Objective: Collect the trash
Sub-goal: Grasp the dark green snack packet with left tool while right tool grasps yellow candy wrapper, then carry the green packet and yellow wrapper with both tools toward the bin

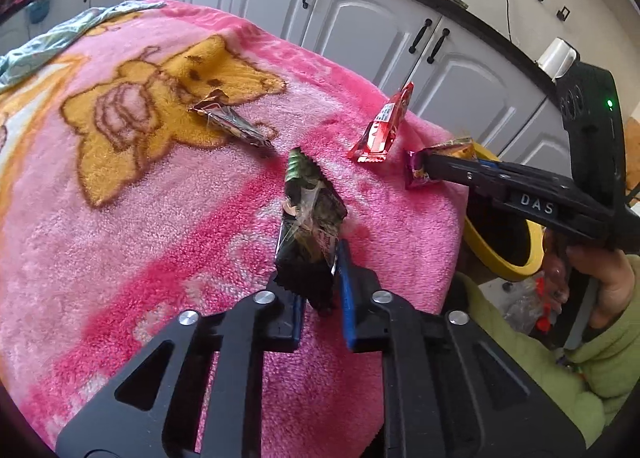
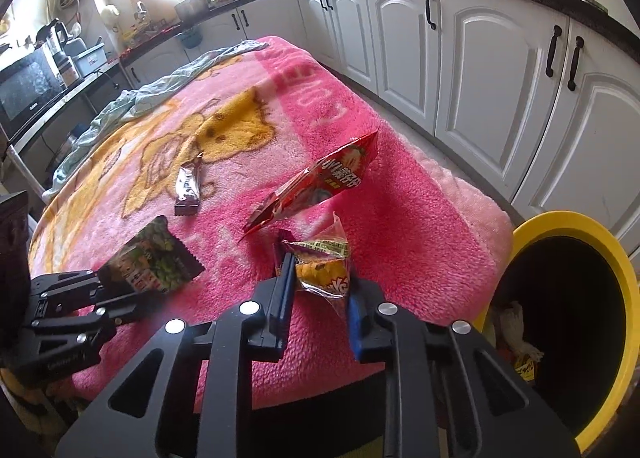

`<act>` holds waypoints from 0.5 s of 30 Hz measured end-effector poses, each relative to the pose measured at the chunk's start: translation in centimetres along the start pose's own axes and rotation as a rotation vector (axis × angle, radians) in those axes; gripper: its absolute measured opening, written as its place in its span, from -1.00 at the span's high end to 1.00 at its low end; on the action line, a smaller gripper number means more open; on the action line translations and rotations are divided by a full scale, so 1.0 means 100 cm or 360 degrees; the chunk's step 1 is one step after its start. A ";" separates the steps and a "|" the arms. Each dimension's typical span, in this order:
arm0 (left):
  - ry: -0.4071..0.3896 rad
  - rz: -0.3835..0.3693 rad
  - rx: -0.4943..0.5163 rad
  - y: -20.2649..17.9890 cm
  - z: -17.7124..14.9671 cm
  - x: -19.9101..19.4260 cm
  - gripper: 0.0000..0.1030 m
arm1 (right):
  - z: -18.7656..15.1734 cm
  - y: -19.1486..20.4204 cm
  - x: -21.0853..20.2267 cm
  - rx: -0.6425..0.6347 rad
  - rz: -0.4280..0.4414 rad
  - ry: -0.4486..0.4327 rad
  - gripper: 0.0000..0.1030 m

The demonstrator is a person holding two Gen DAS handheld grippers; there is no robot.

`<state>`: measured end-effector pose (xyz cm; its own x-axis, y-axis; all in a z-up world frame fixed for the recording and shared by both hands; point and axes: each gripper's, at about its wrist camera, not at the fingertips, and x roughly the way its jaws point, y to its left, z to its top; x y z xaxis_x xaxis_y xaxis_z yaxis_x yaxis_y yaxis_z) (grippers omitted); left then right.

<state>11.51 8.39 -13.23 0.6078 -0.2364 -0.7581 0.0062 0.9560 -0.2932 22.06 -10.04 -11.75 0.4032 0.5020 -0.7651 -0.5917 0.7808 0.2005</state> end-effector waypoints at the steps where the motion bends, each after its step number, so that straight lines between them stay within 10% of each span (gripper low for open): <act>1: 0.0001 -0.0008 -0.0006 0.000 0.000 0.000 0.84 | -0.001 0.000 -0.002 -0.0001 0.0000 0.0000 0.58; 15: -0.0086 -0.0050 0.0071 -0.022 0.008 -0.023 0.90 | 0.003 -0.006 -0.046 -0.0001 -0.0028 -0.0110 0.58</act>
<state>10.76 6.99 -10.38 0.6488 -0.2580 -0.7159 0.0606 0.9553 -0.2893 20.78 -12.73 -8.14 0.4610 0.5127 -0.7244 -0.5844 0.7897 0.1870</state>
